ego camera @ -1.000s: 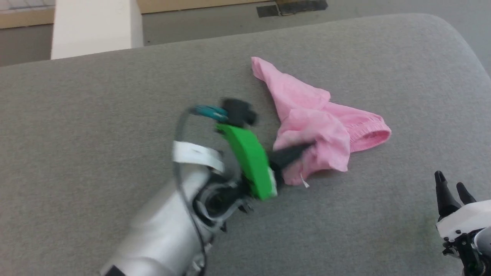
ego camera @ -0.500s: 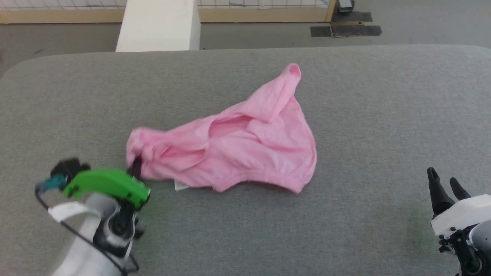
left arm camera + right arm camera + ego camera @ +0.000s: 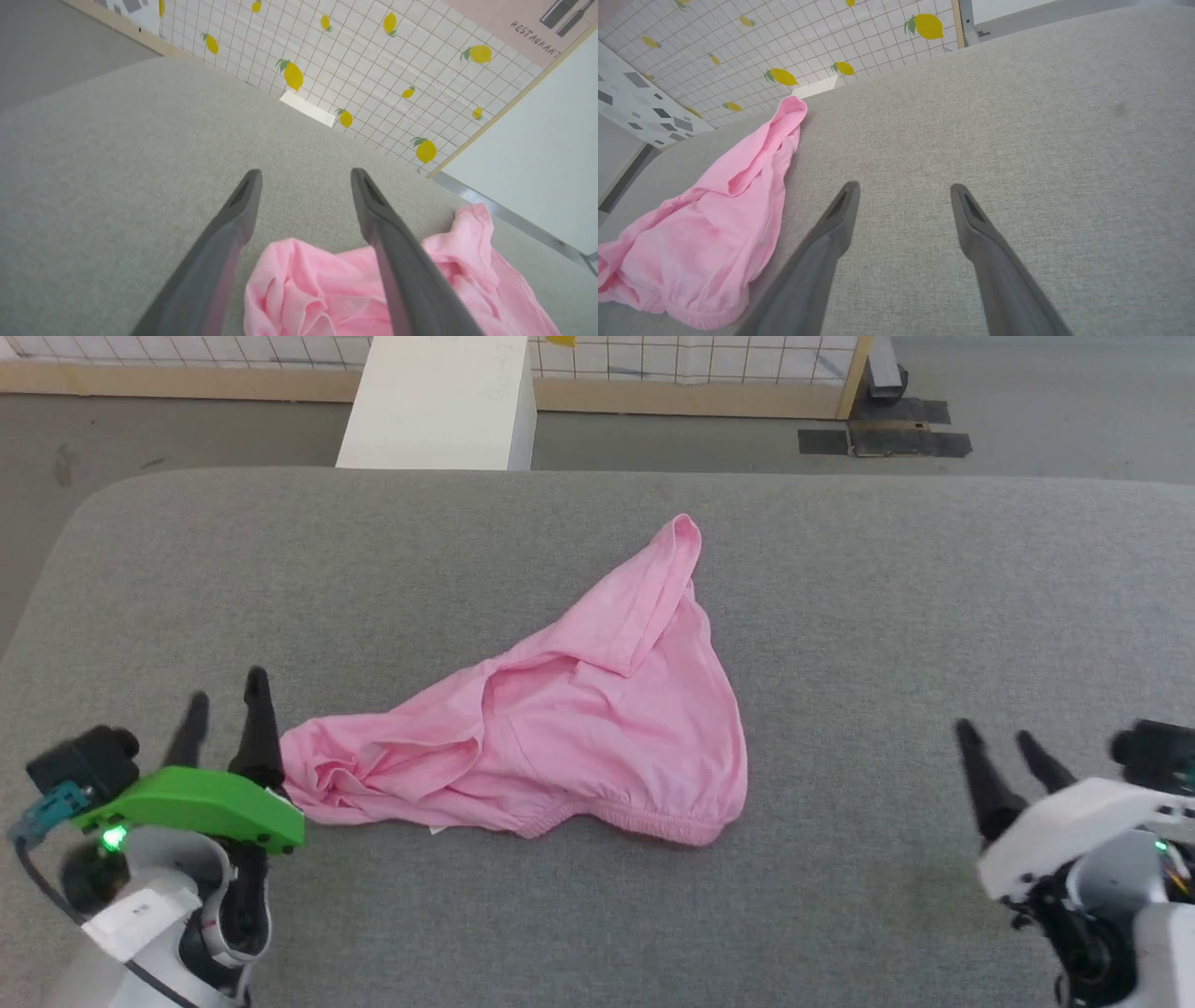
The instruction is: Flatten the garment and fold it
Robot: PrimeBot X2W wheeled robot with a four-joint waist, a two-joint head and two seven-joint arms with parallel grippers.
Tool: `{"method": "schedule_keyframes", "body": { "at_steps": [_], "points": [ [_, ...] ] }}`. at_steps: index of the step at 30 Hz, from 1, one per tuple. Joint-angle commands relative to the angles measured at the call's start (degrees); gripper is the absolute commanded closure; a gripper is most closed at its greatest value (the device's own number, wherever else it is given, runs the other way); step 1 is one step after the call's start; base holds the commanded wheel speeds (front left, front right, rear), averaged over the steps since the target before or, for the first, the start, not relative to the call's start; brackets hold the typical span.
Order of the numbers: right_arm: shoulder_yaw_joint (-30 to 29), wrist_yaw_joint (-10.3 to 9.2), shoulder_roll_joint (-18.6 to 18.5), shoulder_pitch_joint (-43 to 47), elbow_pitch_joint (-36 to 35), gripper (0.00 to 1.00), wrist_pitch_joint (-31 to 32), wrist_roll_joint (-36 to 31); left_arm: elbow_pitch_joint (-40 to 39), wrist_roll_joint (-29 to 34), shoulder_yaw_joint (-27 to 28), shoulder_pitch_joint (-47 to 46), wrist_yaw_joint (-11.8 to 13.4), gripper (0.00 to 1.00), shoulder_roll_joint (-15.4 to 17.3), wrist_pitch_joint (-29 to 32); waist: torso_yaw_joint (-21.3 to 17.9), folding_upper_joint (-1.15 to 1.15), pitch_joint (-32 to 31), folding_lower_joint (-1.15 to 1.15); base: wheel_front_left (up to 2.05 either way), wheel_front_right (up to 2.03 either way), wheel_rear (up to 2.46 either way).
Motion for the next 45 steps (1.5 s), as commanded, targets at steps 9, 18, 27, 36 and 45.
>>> {"method": "schedule_keyframes", "body": {
  "at_steps": [9, 18, 27, 36, 45],
  "points": [
    [23.48, -0.08, 0.06, -5.15, -2.03, 0.0, 12.54, -4.17, -12.14, 27.37, 1.35, 6.61, 3.87, 0.0, -2.46, -0.57, 1.48, 0.0, 0.95, 0.0, 0.0, 0.0, 0.0],
    [37.56, -0.08, 0.06, -14.76, 10.3, 0.0, 17.41, -9.54, -12.64, 31.61, 5.03, 7.79, 0.8, 0.0, -7.06, -0.58, 3.92, 0.0, 3.46, 0.0, 0.0, 0.0, 0.0],
    [40.89, -0.08, 0.06, -19.69, 22.35, 0.94, 16.68, -6.71, -11.23, 34.2, 8.31, 7.73, -2.25, 0.0, -9.86, -0.58, 4.72, 0.0, 4.01, 0.0, 0.0, 0.0, 0.0],
    [30.18, -0.08, -6.5, -22.21, 21.05, 1.0, 15.2, -5.16, -11.29, 35.46, 10.57, 8.26, -3.94, 0.0, -12.1, -0.59, 4.63, 0.0, 2.88, 0.0, 0.0, 0.0, 0.0],
    [13.81, -0.08, -15.9, -32.6, 22.78, 1.0, 16.25, -15.12, -10.62, 35.58, 10.63, 7.27, -5.79, 0.0, -13.25, -0.59, 5.2, 0.0, 4.11, 0.0, 0.0, 0.0, 0.0]
  ]
}}
